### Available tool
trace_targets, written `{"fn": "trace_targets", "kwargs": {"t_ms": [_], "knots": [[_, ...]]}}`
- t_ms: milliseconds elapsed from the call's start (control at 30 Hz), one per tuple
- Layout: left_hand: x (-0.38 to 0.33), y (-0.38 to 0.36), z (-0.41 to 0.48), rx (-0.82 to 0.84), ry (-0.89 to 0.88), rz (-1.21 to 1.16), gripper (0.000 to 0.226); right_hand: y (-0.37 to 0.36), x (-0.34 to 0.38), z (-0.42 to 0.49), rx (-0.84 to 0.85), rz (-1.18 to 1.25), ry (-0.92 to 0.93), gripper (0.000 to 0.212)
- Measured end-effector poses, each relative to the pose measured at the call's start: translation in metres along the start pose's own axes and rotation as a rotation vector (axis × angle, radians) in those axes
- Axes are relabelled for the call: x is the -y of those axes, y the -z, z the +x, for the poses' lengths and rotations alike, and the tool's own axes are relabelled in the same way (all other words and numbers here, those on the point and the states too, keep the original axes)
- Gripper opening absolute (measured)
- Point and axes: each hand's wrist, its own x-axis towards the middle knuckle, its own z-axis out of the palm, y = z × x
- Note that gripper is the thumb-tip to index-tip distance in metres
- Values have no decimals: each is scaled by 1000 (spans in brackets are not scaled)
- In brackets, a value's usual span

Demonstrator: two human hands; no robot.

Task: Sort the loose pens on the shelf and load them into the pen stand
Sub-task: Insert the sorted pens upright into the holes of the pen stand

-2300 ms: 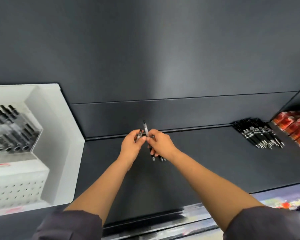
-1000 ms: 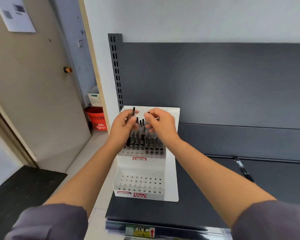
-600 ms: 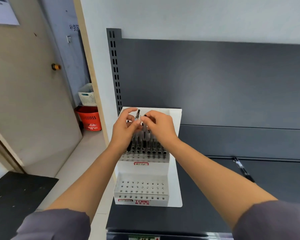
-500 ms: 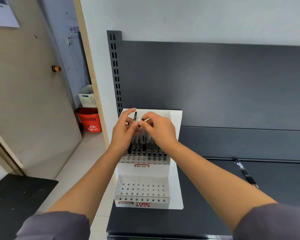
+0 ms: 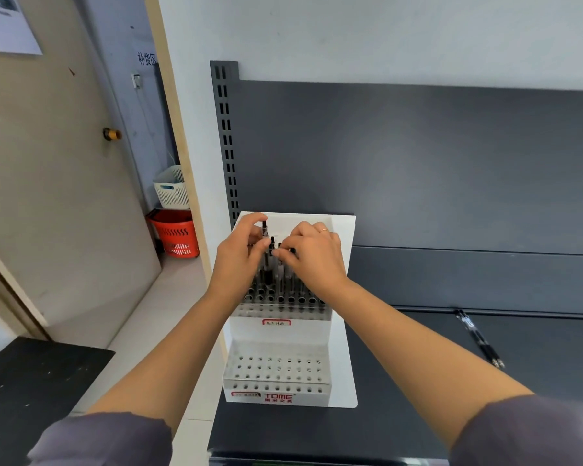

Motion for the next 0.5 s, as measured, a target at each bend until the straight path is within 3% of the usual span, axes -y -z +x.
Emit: {"fn": "trace_targets", "kwargs": {"t_ms": [500], "knots": [[9, -13, -23, 71, 34, 237, 28, 0, 0, -3, 29, 7, -38, 17]]}}
